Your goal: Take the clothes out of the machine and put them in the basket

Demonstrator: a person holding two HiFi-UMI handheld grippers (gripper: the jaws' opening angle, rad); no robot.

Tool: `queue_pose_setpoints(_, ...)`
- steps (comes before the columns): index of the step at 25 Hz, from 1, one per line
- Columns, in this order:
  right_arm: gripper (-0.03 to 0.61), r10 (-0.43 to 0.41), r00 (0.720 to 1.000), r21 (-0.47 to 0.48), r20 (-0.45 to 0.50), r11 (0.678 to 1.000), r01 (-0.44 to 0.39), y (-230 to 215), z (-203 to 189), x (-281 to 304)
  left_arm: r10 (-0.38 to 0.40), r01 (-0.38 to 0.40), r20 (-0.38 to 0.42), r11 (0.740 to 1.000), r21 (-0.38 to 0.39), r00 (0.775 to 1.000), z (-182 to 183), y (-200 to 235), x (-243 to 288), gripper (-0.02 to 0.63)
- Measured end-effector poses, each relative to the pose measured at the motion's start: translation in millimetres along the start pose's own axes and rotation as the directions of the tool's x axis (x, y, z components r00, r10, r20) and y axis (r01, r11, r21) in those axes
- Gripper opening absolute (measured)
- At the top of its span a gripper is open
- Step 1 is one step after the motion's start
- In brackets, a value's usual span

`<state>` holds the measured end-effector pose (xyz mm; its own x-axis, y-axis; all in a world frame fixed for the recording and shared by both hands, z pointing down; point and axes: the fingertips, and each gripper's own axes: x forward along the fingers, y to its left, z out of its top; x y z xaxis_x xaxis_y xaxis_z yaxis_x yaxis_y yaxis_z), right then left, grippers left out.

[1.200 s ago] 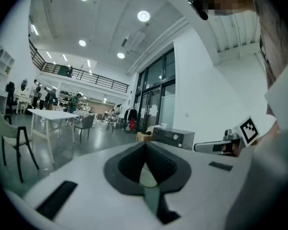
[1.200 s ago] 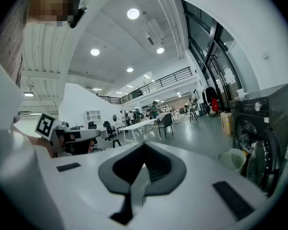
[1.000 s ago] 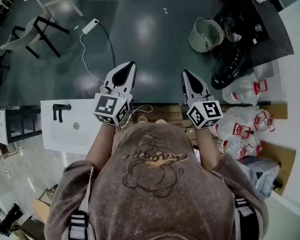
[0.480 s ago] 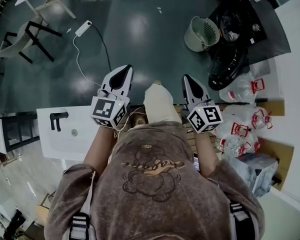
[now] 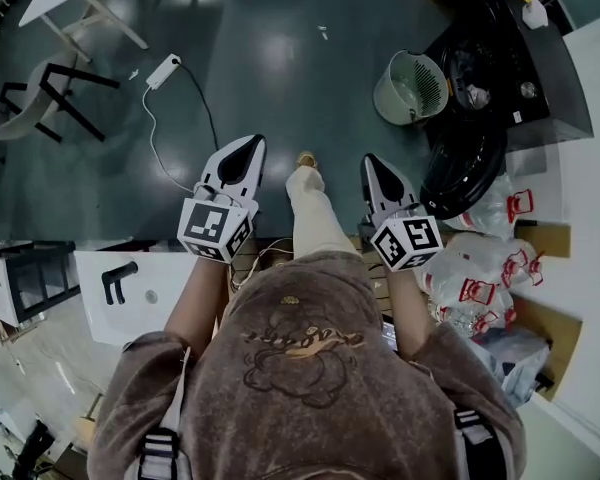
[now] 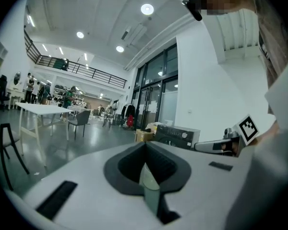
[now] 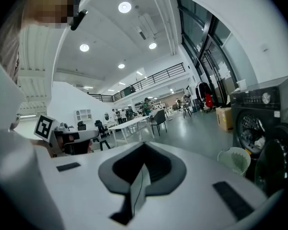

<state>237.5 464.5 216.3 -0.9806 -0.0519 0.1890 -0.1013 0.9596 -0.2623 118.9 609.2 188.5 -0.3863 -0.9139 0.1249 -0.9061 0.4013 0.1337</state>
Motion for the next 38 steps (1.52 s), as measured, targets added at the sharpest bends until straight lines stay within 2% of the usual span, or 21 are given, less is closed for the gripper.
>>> queue_pose_setpoints(7,-0.006,0.053,0.998,-0.01,-0.037,0.999,-0.053,-55,50,104,0.021,-0.021,-0.008,1.0,-0.011,1.0,36,52,106,0.003)
queue_pose_setpoints(15,-0.006,0.088,0.994,-0.034,-0.06,0.995,-0.09,-127,137,206,0.036,-0.036,0.003,0.999,0.001,0.999,110,96,230,0.003)
queue_pose_setpoints(19,-0.006,0.084,0.996,-0.035,-0.043,0.996,-0.086,-144,171,227,0.034,-0.034,0.023,0.999,0.009,0.999,146,105,260,0.003)
queue_pose_setpoints(25,-0.006,0.073,0.997,-0.01,-0.024,0.997,-0.073,-150,194,240,0.009,-0.009,0.012,0.999,0.034,1.0,175,112,288,0.003)
queue_pose_setpoints(33,-0.006,-0.035,0.999,0.013,0.019,0.999,0.035,-177,213,261,-0.123,0.123,-0.016,0.992,0.031,0.992,184,118,347,0.003)
queue_pose_setpoints(36,-0.006,-0.104,0.994,0.026,0.037,0.994,0.103,-193,222,267,-0.207,0.208,-0.03,0.978,0.034,0.978,187,112,378,0.003)
queue_pose_setpoints(38,-0.006,-0.165,0.985,0.042,0.049,0.986,0.163,-204,228,267,-0.277,0.278,-0.039,0.96,0.036,0.96,192,106,399,0.003)
